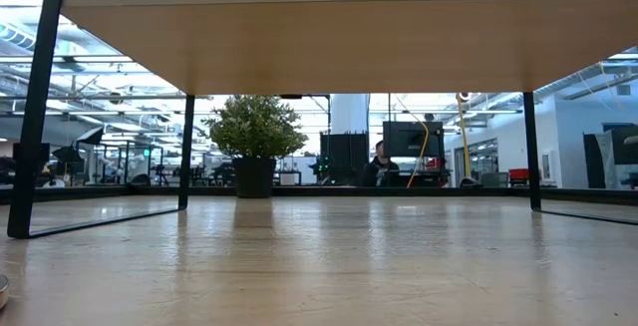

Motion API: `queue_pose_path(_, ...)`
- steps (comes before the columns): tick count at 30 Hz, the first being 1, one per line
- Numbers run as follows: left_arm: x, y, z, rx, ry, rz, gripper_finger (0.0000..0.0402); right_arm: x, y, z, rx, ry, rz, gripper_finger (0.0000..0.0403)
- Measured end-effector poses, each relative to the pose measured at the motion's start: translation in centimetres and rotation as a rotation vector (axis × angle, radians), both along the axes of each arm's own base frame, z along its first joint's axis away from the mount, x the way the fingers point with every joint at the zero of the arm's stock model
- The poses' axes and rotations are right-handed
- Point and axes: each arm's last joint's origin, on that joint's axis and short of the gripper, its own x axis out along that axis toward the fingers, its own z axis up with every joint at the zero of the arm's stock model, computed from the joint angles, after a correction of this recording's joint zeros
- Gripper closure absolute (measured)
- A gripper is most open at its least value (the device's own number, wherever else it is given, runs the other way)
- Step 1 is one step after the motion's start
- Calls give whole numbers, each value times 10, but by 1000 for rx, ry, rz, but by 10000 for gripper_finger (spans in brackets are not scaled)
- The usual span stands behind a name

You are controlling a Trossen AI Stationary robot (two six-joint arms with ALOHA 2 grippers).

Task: Pick & Place candle stick holders
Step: Put the red scented candle on the shelf aligned with the blue scented candle

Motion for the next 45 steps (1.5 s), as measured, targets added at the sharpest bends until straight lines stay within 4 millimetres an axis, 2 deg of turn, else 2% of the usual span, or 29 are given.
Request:
queue_pose_path(3,-3,-1,6,-6,0,10,402,1,0,-1,10,6,-5,232)
queue_pose_path(8,-6,-2,3,-38,27,32,402,2,-1,0,44,-5,-51,232)
queue_pose_path(15,-15,-13,-1,-55,88,-41,402,7,0,9,58,-113,-62,232)
queue_pose_path(21,-27,-28,-5,24,149,-176,402,24,6,8,52,-186,-91,232)
queue_pose_path(28,-33,-31,-8,68,203,-239,402,46,16,-4,51,-191,-99,232)
queue_pose_path(32,-19,-28,-8,63,168,-282,402,57,23,-11,53,-189,-82,232)
queue_pose_path(36,-1,-24,-17,37,182,-283,402,60,29,-14,56,-193,-63,232)
queue_pose_path(45,29,-19,-48,-12,281,-216,402,50,38,-5,49,-241,-22,232)
